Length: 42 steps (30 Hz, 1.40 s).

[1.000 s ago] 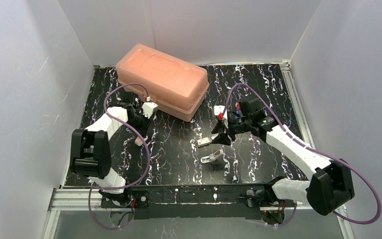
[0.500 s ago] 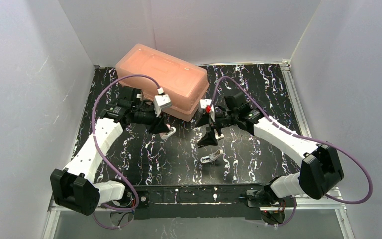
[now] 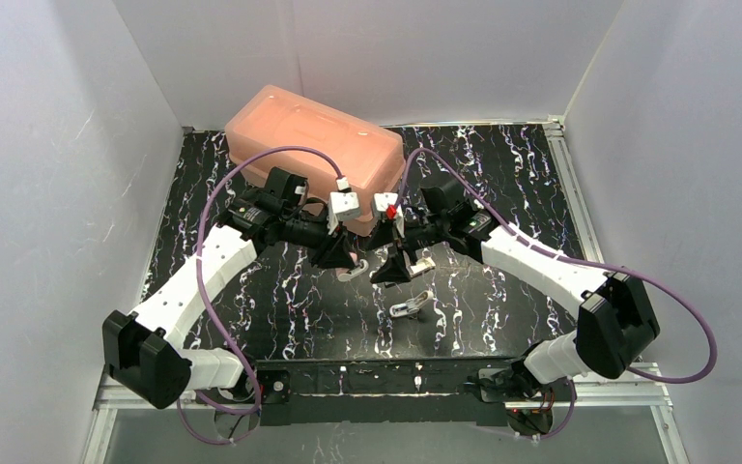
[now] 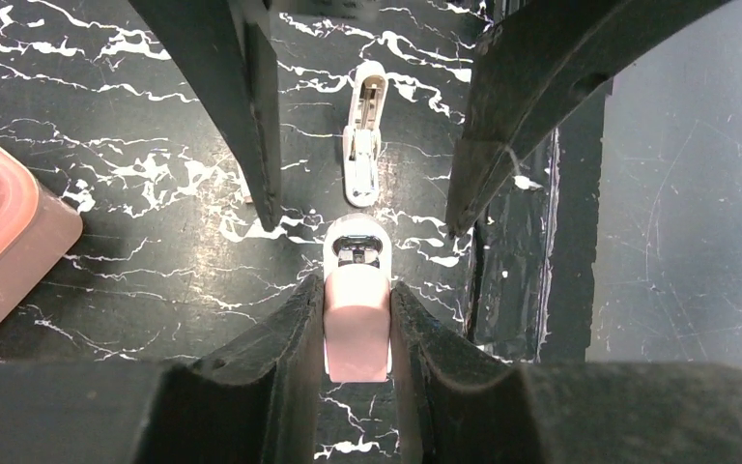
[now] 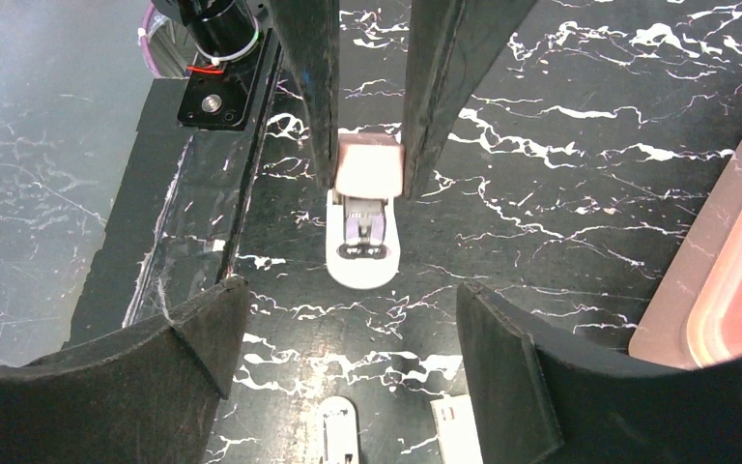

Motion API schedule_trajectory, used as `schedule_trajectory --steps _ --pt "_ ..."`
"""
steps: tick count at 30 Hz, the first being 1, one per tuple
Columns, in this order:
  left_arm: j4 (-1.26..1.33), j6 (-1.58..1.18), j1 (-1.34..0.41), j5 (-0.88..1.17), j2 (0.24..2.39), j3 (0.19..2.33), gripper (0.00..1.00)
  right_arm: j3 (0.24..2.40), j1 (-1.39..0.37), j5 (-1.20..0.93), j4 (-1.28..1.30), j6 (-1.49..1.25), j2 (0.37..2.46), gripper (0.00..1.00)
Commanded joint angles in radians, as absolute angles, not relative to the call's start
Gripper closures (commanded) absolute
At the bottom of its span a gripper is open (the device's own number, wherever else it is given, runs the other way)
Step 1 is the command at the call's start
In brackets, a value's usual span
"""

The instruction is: Load the staples into the stapler

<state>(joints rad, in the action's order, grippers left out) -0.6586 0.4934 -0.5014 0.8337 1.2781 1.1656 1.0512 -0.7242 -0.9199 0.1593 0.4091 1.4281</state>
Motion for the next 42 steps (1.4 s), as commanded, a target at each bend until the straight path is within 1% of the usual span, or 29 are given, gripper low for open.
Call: schedule_trajectory --steps 1,4,9,13,17,18,19,21,22,28,33,37,42 --pt "-0.621 0.453 -0.506 0.874 1.267 1.186 1.00 1.085 -0.732 -0.945 0.098 0.369 1.452 0.25" --pt "-0.598 0.443 -0.506 0.880 1.253 1.165 1.00 1.091 -0.732 -0.956 0.086 0.351 1.469 0.29" --pt "-0.577 0.430 -0.507 0.880 1.238 1.147 1.00 1.090 -0.734 -0.971 0.055 0.310 1.492 0.40" --pt "-0.571 0.427 -0.506 0.877 1.234 1.134 1.00 1.095 -0.733 -0.979 0.039 0.281 1.501 0.53" --pt "-0.558 0.422 -0.506 0.877 1.230 1.125 1.00 1.098 -0.732 -0.984 0.027 0.268 1.509 0.62" --pt "-0.555 0.419 -0.506 0.877 1.229 1.122 1.00 1.098 -0.733 -0.987 0.026 0.266 1.511 0.67" --pt "-0.554 0.418 -0.506 0.876 1.228 1.120 1.00 1.097 -0.732 -0.990 0.025 0.264 1.512 0.73" --pt "-0.552 0.417 -0.505 0.872 1.220 1.112 1.00 1.090 -0.730 -0.985 0.020 0.273 1.505 0.92" --pt "-0.549 0.417 -0.503 0.873 1.215 1.106 1.00 1.079 -0.727 -0.983 0.011 0.274 1.496 0.98" --pt "-0.510 0.386 -0.444 0.931 1.185 1.080 1.00 0.974 -0.682 -0.955 -0.107 0.230 1.426 0.99" --pt "-0.438 0.318 -0.364 0.990 1.158 1.057 1.00 0.859 -0.620 -0.937 -0.253 0.128 1.377 0.99" --pt "-0.351 0.233 -0.291 1.039 1.133 1.025 1.00 0.799 -0.585 -0.934 -0.353 0.054 1.362 0.99" --pt "-0.290 0.177 -0.259 1.073 1.103 0.975 1.00 0.750 -0.564 -0.936 -0.477 -0.047 1.359 0.99"
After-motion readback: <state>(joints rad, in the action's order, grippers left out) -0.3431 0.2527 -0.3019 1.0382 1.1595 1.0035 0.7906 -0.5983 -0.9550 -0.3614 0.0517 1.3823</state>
